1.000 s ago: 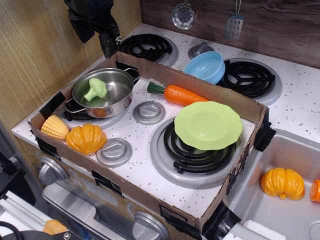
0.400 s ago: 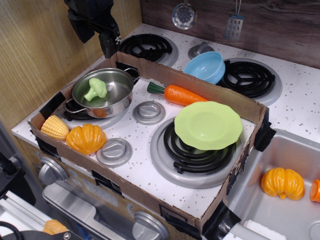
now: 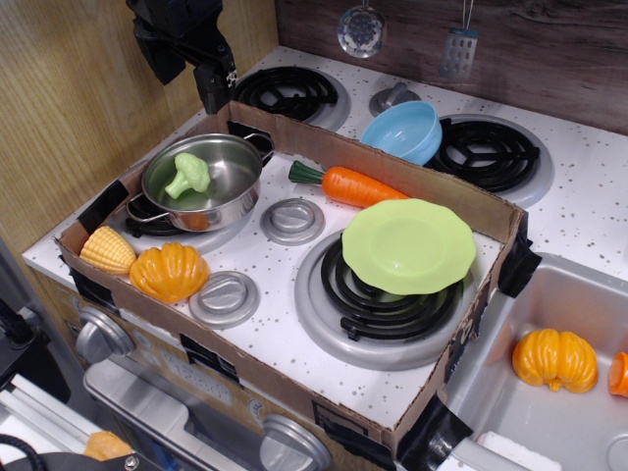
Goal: Put broccoli in pot
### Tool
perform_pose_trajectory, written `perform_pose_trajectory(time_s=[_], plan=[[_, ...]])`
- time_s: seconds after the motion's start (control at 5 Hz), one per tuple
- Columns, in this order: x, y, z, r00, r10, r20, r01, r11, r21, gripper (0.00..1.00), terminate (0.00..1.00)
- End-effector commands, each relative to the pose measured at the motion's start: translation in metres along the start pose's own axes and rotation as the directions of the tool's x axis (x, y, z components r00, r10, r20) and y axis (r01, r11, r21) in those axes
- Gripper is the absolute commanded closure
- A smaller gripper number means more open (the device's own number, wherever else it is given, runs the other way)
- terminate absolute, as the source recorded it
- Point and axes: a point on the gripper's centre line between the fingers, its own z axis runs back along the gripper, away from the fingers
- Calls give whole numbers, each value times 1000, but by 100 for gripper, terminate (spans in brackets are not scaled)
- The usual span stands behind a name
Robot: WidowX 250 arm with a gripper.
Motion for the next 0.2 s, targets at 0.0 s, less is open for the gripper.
perform_pose_trajectory(time_s=[0.0], plan=[[9, 3, 19, 999, -7, 50, 5, 999, 39, 0, 100]])
